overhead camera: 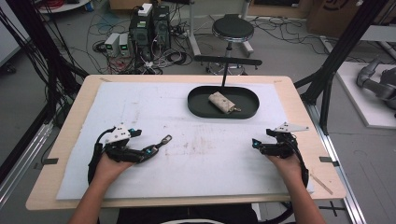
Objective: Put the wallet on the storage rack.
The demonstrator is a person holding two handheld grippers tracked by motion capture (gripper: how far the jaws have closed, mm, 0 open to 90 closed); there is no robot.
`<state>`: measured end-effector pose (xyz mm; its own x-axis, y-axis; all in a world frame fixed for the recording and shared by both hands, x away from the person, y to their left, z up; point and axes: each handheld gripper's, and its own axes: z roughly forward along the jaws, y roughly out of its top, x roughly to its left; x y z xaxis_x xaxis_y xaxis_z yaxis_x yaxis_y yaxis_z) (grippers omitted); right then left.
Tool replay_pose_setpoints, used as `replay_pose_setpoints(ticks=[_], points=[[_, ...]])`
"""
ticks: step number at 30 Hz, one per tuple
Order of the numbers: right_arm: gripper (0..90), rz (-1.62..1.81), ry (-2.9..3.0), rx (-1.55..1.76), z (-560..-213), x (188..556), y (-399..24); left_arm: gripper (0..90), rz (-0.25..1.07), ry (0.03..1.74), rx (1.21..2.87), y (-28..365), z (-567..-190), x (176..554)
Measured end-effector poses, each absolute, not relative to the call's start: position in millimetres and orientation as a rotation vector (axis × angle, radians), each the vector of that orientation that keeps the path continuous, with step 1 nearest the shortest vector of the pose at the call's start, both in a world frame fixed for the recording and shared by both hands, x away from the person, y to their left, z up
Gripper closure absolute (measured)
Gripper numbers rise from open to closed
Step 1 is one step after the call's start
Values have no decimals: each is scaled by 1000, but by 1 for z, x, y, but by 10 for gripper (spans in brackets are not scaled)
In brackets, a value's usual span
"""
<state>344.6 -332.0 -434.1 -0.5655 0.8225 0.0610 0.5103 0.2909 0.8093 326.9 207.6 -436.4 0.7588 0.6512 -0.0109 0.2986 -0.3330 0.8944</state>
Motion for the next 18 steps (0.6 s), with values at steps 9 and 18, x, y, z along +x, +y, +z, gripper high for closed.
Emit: replay_pose_setpoints(ticks=[9, 18], points=[[190, 1168, 2208, 1185, -433, 343, -331, 220, 401, 738, 1965, 189, -440, 336], [190, 1174, 2203, 1188, -434, 345, -333, 344, 393, 763, 2047, 174, -448, 346]])
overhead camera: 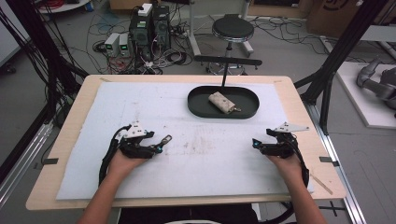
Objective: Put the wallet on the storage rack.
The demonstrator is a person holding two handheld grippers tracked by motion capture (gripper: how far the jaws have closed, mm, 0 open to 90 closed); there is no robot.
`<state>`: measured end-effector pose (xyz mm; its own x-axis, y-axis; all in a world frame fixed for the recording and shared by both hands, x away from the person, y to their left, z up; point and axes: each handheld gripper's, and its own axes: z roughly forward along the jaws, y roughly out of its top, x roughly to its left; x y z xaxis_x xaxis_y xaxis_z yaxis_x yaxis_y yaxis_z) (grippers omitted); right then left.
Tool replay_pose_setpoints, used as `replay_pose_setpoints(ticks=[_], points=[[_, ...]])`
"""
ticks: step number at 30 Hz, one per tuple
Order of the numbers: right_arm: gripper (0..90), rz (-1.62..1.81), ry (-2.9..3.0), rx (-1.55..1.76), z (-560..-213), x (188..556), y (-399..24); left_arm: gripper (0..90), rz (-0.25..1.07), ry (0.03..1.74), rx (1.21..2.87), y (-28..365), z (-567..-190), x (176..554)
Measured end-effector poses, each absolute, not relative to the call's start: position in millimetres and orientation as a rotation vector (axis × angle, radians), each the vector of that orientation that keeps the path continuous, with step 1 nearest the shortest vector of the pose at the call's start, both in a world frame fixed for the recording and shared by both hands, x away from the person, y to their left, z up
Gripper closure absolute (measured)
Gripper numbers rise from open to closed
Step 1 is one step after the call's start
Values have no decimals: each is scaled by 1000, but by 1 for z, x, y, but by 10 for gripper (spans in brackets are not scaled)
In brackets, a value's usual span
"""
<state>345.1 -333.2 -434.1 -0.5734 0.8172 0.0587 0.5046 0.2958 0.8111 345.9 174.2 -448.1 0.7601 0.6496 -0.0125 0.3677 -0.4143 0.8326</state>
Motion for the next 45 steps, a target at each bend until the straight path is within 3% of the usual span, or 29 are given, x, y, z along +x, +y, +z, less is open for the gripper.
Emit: replay_pose_setpoints(ticks=[8, 15, 21, 34, 45], points=[[190, 1166, 2207, 1185, -434, 345, -332, 516, 423, 776, 2104, 169, -449, 347], [190, 1166, 2208, 1185, -434, 345, -332, 600, 442, 739, 2145, 164, -450, 345], [190, 1166, 2202, 1182, -434, 345, -333, 754, 398, 797, 2141, 160, -450, 344], [190, 1177, 2197, 1187, -433, 344, -334, 834, 442, 708, 2197, 157, -447, 340], [190, 1180, 2189, 1194, -433, 344, -336, 854, 464, 641, 2059, 165, -420, 333]])
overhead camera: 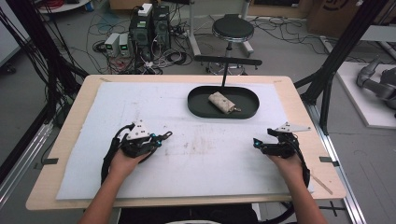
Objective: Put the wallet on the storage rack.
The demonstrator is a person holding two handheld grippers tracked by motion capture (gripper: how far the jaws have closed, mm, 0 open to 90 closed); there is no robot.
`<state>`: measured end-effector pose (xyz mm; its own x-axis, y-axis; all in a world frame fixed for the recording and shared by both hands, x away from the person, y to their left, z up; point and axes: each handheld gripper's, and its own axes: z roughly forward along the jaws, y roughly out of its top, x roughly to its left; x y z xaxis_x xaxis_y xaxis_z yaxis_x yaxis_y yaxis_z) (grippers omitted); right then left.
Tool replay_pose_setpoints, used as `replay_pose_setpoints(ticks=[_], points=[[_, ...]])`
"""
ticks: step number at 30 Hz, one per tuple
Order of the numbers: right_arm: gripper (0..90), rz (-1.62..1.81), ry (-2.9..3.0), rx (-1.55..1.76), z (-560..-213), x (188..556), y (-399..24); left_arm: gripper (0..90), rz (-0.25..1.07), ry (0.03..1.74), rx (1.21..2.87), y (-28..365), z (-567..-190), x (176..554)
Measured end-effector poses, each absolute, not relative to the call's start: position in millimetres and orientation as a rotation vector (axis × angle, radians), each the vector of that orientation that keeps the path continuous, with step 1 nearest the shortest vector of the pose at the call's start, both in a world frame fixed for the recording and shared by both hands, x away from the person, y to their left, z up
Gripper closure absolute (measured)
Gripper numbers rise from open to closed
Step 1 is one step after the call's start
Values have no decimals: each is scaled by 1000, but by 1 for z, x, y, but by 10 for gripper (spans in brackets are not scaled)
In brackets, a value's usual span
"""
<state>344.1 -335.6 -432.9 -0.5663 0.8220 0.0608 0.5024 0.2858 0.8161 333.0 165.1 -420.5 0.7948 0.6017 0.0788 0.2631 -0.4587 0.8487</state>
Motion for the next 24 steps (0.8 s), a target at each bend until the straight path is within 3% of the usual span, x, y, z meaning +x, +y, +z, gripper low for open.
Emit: replay_pose_setpoints(ticks=[24], points=[[190, 1206, 2179, 1189, -431, 344, -335, 859, 513, 552, 1898, 124, -341, 391]])
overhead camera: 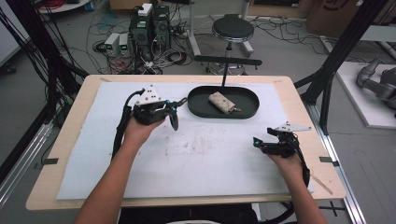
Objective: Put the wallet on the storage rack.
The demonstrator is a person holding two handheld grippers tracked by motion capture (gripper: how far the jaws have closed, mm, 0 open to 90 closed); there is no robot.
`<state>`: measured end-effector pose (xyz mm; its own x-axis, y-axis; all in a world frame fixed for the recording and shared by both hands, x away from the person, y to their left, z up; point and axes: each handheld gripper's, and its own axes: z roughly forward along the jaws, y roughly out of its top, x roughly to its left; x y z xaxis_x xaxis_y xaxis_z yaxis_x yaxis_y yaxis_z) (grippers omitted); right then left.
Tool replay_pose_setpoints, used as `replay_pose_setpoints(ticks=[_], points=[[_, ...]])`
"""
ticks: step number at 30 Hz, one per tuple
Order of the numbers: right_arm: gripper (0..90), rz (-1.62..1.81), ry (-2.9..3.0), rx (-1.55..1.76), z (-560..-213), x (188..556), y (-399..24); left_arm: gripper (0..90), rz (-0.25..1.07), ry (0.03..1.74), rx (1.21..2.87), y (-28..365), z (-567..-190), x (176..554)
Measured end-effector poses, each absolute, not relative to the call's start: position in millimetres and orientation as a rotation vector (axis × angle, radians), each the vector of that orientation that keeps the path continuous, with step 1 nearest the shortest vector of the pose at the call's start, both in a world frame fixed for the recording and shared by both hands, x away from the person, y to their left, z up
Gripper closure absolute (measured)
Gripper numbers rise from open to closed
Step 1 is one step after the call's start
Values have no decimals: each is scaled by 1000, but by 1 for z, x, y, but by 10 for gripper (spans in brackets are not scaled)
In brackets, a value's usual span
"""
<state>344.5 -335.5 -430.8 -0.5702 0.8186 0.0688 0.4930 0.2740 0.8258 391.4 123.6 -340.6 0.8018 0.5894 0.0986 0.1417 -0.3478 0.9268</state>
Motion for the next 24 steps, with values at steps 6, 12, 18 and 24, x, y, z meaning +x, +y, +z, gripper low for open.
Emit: replay_pose_setpoints(ticks=[6, 12, 18, 24], points=[[190, 1209, 2182, 1187, -431, 345, -336, 859, 532, 556, 1884, 113, -323, 413], [190, 1209, 2180, 1190, -431, 345, -336, 859, 505, 539, 1890, 102, -308, 435], [191, 1205, 2187, 1186, -431, 346, -335, 859, 484, 540, 1885, 96, -304, 451], [191, 1204, 2185, 1188, -432, 347, -335, 859, 512, 550, 1893, 85, -292, 471]])
